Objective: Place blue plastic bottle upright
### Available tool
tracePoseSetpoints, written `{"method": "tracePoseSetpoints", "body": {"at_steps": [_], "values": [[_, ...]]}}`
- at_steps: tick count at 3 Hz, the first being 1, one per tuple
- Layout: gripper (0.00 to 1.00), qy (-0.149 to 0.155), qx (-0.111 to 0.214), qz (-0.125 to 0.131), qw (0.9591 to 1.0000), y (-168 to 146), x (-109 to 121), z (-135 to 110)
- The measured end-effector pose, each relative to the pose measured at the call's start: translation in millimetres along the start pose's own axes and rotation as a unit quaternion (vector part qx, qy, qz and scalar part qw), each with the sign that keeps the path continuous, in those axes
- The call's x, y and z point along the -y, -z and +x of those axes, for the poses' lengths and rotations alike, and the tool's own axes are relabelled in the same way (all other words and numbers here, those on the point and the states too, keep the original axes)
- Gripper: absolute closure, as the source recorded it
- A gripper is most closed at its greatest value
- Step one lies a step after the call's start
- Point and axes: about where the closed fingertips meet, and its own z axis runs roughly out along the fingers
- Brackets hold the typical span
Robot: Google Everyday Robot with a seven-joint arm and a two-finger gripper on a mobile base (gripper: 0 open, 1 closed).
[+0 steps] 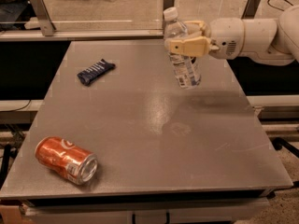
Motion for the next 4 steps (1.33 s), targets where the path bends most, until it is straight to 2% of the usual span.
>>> {"method": "tracePoseSetpoints", "body": {"at_steps": [2, 4], "values": [[1.0, 0.011, 0.045, -0.029, 0.9985, 30.3, -14.7, 16.8], [1.0, 0.013, 0.1, -0.041, 0.9941, 54.5, -22.6, 28.9]]}}
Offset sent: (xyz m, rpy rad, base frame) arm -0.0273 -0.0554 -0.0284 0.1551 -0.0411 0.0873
